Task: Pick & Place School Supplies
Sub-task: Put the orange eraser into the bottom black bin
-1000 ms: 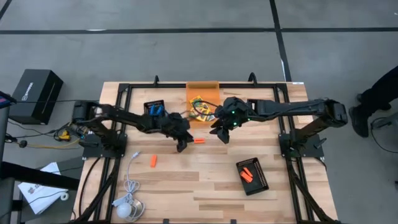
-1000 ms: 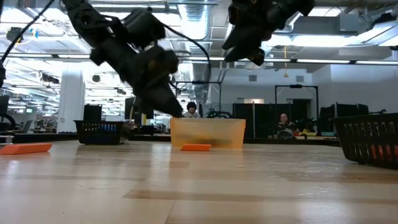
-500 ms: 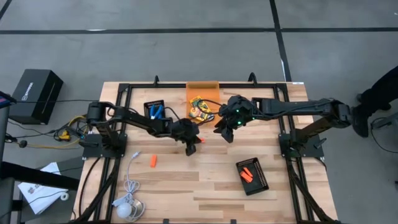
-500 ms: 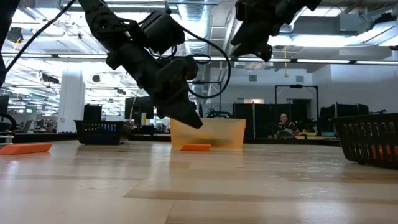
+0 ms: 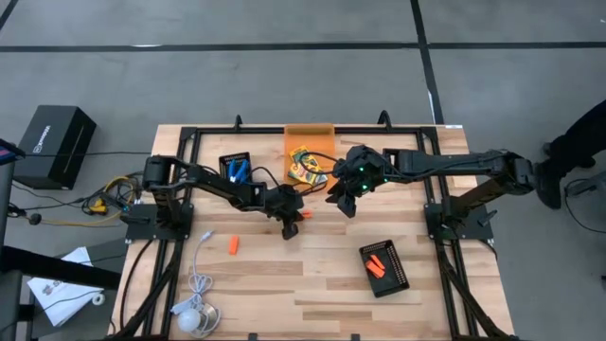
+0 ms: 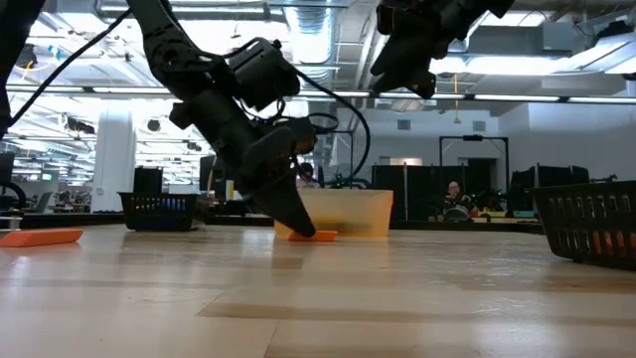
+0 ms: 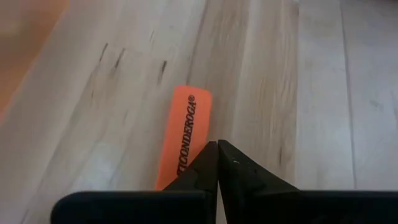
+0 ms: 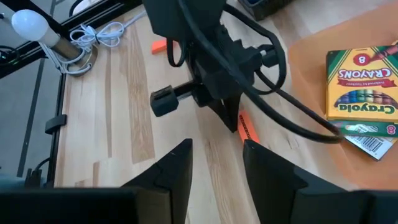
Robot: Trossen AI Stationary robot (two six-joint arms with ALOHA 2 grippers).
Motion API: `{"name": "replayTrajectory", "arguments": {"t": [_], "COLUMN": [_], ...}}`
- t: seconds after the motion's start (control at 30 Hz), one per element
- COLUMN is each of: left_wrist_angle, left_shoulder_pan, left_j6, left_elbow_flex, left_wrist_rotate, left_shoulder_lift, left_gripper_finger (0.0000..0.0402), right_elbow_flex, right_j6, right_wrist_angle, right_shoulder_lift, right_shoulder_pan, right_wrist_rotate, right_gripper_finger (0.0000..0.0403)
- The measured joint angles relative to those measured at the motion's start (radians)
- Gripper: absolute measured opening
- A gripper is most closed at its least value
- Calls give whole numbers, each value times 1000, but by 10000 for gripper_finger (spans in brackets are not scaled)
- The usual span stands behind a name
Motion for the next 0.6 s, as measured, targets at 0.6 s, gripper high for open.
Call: {"name": "replayTrajectory", "arguments": {"t": [0.6], "left_wrist_angle": [12], "left_shoulder_pan": [-3], "left_j6": [-44], "left_elbow_flex": [2], "left_wrist_rotate": [-14], "left_shoulder_lift": [-53], "left_gripper_finger": [3], "right_elbow_flex": [0], "right_j6": [0], "right_wrist_angle": [-2], "right_shoulder_lift": [0], "right_shoulder_pan": [0], "right_wrist_rotate": [-3], "right_gripper_finger": [131]}}
